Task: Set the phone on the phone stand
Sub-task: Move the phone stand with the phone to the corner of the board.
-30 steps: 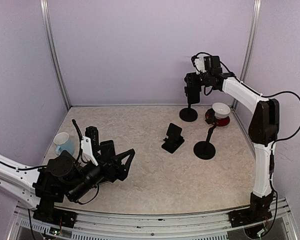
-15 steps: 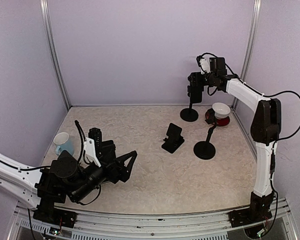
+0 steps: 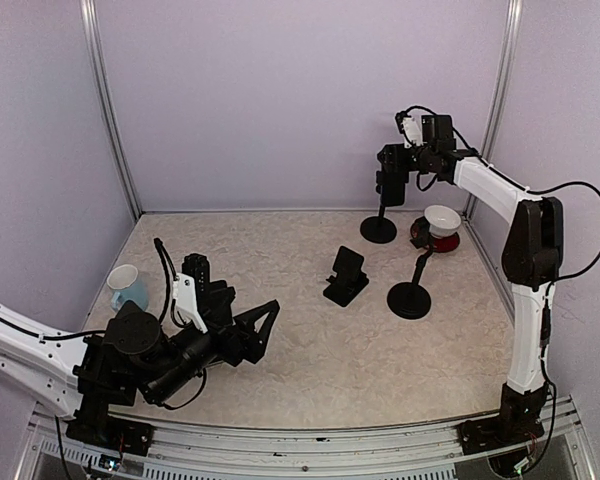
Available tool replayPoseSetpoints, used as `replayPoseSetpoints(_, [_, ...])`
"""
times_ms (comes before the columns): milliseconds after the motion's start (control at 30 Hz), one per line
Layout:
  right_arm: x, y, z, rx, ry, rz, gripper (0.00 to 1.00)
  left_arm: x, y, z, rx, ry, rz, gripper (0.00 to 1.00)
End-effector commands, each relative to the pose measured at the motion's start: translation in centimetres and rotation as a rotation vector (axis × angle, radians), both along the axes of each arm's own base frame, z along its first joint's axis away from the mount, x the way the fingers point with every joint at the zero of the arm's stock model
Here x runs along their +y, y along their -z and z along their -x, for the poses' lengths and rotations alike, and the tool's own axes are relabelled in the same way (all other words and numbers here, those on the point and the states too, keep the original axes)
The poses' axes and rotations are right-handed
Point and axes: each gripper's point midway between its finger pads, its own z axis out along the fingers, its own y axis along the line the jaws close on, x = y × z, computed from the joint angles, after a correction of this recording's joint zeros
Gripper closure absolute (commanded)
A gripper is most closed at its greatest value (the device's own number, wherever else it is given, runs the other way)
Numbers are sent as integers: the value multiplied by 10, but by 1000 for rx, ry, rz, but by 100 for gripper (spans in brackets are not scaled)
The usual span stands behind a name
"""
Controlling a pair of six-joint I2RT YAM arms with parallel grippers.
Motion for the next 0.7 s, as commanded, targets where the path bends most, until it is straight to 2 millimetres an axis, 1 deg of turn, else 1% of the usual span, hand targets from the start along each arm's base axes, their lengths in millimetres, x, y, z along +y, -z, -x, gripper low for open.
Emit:
replayPoseSetpoints(0, [-6, -46, 0, -110, 4, -45, 31, -1, -12, 1, -10, -3, 11, 1])
replayPoseSetpoints(100, [-3, -51, 3, -112, -17, -54, 25, -2, -12, 1, -12, -3, 10, 1])
replayPoseSetpoints(333, [-1, -76, 12, -133, -38, -72, 10, -2, -16, 2, -18, 6, 18, 1])
replayPoseSetpoints(467, [-2, -82, 17, -131, -41, -71, 1, 1, -18, 3, -16, 12, 31, 1])
replayPoseSetpoints(567, [-4, -88, 24, -119, -36, -68, 0, 4, -20, 4, -14, 17, 46, 1])
replayPoseSetpoints(667, [-6, -93, 36, -96, -34, -79, 0, 9, -22, 5, -13, 19, 61, 1])
